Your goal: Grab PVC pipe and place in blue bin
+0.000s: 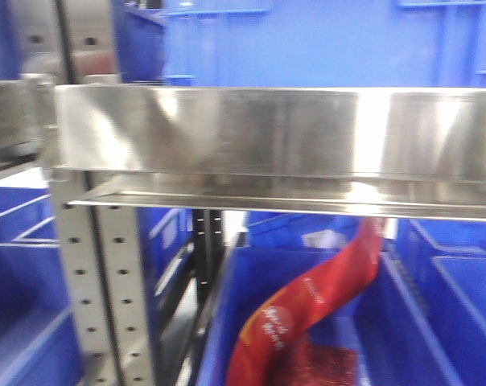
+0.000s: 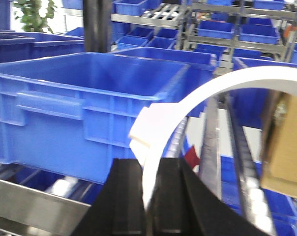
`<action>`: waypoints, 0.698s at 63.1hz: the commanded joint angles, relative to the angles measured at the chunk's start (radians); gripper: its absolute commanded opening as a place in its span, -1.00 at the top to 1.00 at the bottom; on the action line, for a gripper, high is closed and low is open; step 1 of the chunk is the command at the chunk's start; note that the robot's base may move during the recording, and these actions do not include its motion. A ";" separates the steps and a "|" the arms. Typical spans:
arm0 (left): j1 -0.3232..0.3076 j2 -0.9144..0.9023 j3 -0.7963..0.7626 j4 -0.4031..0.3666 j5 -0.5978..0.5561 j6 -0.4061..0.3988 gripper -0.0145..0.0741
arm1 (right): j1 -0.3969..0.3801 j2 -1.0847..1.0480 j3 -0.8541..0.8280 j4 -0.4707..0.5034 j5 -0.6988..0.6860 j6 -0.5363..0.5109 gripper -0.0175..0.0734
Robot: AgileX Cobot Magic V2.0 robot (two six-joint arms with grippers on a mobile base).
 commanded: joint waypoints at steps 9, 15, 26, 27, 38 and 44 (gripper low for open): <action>-0.004 -0.006 -0.002 -0.002 -0.034 0.000 0.92 | -0.001 -0.003 0.002 -0.006 -0.026 -0.004 0.96; -0.004 -0.006 -0.002 -0.002 -0.034 0.000 0.92 | -0.001 -0.003 0.002 -0.006 -0.026 -0.004 0.96; -0.004 -0.006 -0.002 -0.002 -0.034 0.000 0.92 | -0.001 -0.003 0.002 -0.006 -0.026 -0.004 0.96; -0.004 -0.006 -0.002 -0.002 -0.034 0.000 0.92 | -0.001 -0.003 0.002 -0.006 -0.026 -0.004 0.96; -0.004 -0.006 -0.002 -0.002 -0.034 0.000 0.92 | -0.001 -0.003 0.002 -0.006 -0.026 -0.004 0.96; -0.004 -0.006 -0.002 -0.002 -0.034 0.000 0.92 | -0.001 -0.003 0.002 -0.006 -0.026 -0.004 0.96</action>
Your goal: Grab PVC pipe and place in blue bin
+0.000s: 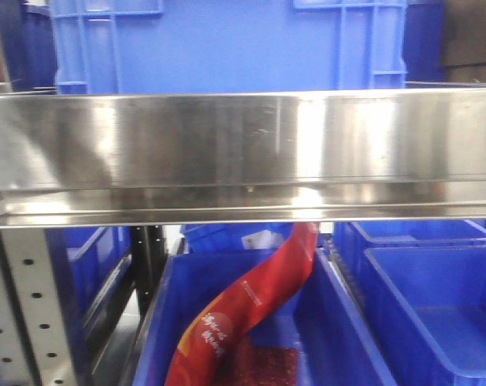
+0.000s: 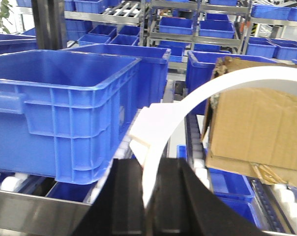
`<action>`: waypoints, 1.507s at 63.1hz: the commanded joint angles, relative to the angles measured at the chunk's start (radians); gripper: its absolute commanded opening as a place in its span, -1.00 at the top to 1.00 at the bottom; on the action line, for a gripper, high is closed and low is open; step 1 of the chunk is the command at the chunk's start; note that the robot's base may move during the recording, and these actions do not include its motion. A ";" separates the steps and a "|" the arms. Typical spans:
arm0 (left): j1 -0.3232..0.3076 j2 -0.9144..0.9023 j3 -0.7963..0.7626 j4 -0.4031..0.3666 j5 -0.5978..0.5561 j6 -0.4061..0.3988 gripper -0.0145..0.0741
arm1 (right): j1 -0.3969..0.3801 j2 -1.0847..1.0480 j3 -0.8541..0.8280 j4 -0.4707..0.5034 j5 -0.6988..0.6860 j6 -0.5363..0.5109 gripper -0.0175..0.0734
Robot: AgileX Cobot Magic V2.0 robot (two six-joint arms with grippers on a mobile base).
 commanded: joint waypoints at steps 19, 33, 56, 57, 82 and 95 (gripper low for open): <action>-0.004 -0.006 -0.002 -0.002 -0.034 0.000 0.92 | -0.001 -0.003 0.002 -0.006 -0.026 -0.004 0.96; -0.004 -0.006 -0.002 -0.002 -0.034 0.000 0.92 | -0.001 -0.003 0.002 -0.006 -0.026 -0.004 0.96; -0.004 -0.006 -0.002 -0.002 -0.034 0.000 0.92 | -0.001 -0.003 0.002 -0.006 -0.026 -0.004 0.96; -0.004 -0.006 -0.002 -0.002 -0.034 0.000 0.92 | -0.001 -0.003 0.002 -0.006 -0.026 -0.004 0.96; -0.004 -0.006 -0.002 -0.002 -0.034 0.000 0.92 | -0.001 -0.003 0.002 -0.006 -0.026 -0.004 0.96; -0.004 -0.006 -0.002 -0.002 -0.034 0.000 0.92 | -0.001 -0.003 0.002 -0.006 -0.026 -0.004 0.96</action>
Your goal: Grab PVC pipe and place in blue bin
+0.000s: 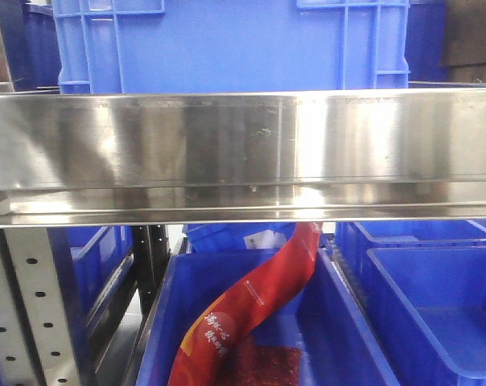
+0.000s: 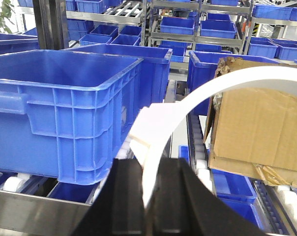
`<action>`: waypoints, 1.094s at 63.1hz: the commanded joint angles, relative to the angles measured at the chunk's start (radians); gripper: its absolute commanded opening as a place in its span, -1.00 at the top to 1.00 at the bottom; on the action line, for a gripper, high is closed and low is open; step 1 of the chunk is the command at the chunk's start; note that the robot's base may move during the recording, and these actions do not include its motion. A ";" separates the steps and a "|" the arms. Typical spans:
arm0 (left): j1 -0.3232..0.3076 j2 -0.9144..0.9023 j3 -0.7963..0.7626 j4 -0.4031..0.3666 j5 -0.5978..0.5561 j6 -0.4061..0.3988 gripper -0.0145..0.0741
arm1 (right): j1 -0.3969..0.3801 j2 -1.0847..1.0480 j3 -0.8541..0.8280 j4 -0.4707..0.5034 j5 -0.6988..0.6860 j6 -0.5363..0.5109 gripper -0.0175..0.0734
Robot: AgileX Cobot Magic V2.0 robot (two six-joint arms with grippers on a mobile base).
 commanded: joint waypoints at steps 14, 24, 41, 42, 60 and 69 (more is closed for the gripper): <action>-0.004 -0.006 -0.002 -0.002 -0.034 0.000 0.92 | -0.001 -0.003 0.002 -0.006 -0.026 -0.004 0.96; -0.004 -0.006 -0.002 -0.002 -0.036 0.000 0.92 | -0.001 -0.003 0.002 0.000 -0.026 -0.004 0.96; -0.004 -0.006 -0.002 -0.002 -0.061 0.000 0.92 | -0.001 -0.003 0.002 0.000 -0.042 -0.004 0.96; -0.004 -0.006 -0.002 -0.002 -0.061 0.000 0.92 | -0.001 -0.003 0.002 0.000 -0.044 -0.004 0.96; -0.004 -0.006 -0.002 -0.002 -0.066 0.000 0.92 | -0.001 -0.003 0.002 0.000 -0.047 -0.004 0.96; -0.004 -0.006 -0.002 -0.002 -0.074 0.000 0.92 | -0.001 -0.003 0.002 0.000 -0.047 -0.004 0.96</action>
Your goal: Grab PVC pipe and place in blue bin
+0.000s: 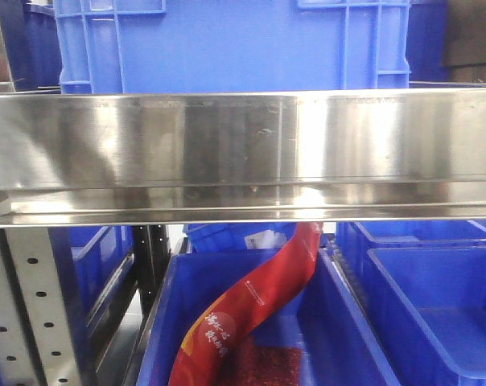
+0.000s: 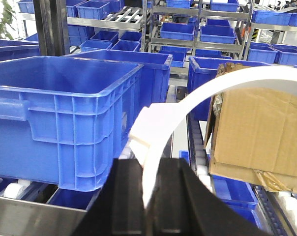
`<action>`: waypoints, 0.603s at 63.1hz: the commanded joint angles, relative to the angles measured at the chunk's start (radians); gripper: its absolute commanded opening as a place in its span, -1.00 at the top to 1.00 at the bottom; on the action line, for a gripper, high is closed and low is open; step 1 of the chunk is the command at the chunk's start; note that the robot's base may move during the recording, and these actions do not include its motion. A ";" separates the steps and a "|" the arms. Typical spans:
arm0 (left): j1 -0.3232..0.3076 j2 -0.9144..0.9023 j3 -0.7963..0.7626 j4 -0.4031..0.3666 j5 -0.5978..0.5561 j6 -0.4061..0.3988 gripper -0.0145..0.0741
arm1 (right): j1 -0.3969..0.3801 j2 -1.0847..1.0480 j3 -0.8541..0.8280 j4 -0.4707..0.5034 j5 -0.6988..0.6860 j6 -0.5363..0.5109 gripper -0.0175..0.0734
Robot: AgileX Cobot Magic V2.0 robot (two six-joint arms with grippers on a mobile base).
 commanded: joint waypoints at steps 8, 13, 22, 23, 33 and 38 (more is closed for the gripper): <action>-0.004 -0.006 -0.002 -0.002 -0.040 0.000 0.92 | -0.001 -0.003 0.002 -0.002 -0.028 -0.004 0.96; -0.004 -0.006 -0.002 -0.002 -0.040 0.000 0.92 | -0.001 -0.003 0.002 0.000 -0.027 -0.004 0.96; -0.004 -0.006 -0.002 -0.002 -0.047 0.000 0.92 | -0.001 -0.003 0.002 0.000 -0.027 -0.004 0.96; -0.004 -0.006 -0.002 -0.002 -0.047 0.000 0.92 | -0.001 -0.003 0.002 0.000 -0.027 -0.004 0.96; -0.004 -0.006 -0.002 -0.008 -0.064 0.000 0.92 | -0.001 -0.003 0.002 0.028 -0.032 -0.004 0.96; -0.004 -0.006 -0.002 -0.022 -0.087 0.000 0.92 | -0.001 -0.003 0.002 0.066 -0.034 -0.004 0.96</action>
